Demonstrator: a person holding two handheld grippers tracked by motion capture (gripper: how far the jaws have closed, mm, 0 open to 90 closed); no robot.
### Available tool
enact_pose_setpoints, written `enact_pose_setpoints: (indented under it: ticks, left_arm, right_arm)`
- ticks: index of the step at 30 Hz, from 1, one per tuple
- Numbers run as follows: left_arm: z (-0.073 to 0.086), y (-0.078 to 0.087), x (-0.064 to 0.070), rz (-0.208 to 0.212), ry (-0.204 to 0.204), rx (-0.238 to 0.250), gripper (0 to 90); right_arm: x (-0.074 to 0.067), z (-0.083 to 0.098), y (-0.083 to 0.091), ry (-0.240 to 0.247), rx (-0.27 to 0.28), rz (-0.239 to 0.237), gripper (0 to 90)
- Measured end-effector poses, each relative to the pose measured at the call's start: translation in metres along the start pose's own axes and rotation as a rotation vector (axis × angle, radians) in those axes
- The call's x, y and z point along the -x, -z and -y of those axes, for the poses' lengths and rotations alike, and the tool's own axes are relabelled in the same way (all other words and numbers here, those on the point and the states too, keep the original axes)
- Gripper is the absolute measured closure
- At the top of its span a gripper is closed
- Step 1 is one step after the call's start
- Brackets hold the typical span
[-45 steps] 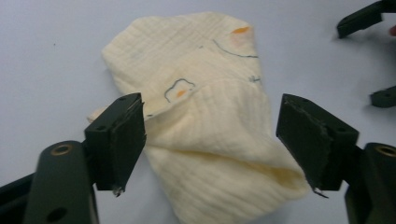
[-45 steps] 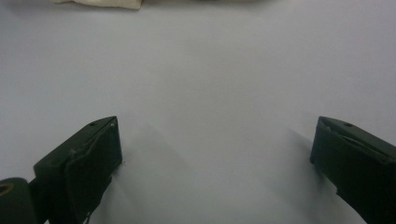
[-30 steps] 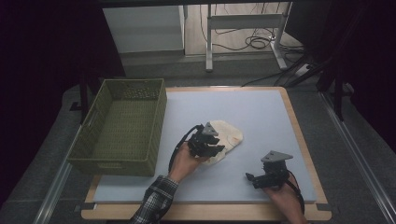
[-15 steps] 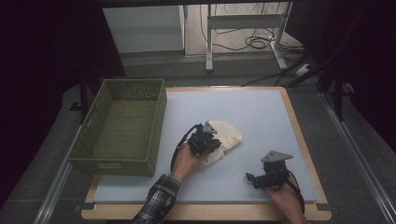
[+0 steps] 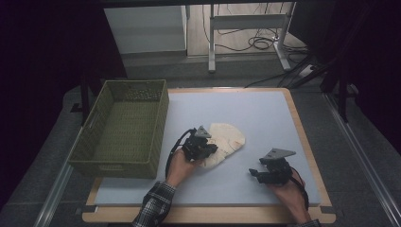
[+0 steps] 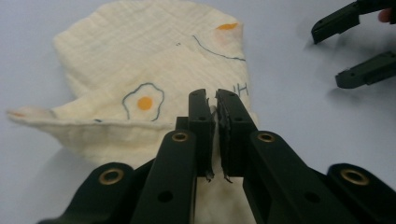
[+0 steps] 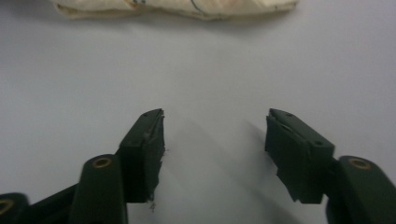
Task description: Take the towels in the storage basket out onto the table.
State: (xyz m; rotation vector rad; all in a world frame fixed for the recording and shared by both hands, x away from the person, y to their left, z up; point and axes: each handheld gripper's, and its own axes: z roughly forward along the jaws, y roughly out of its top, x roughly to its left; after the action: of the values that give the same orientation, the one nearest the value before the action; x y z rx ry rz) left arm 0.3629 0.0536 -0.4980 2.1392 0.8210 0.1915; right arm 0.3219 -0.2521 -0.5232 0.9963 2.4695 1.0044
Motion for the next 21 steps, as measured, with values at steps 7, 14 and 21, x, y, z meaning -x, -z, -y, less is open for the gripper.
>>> enact_pose_setpoints:
  ticks: [7, 14, 21]
  left_arm:
    - [0.005, 0.021, -0.003, -0.028, -0.005, 0.021, 86.0]
    - [0.011, 0.029, -0.005, -0.029, 0.006, 0.041, 85.8]
    - [0.017, 0.031, -0.010, -0.035, 0.018, 0.049, 85.7]
  right_arm:
    - [0.014, -0.034, -0.016, 0.009, 0.029, -0.045, 52.3]
    - [0.021, -0.072, -0.035, 0.050, 0.043, -0.083, 51.1]
    - [0.011, -0.082, -0.066, 0.108, -0.046, -0.101, 80.9]
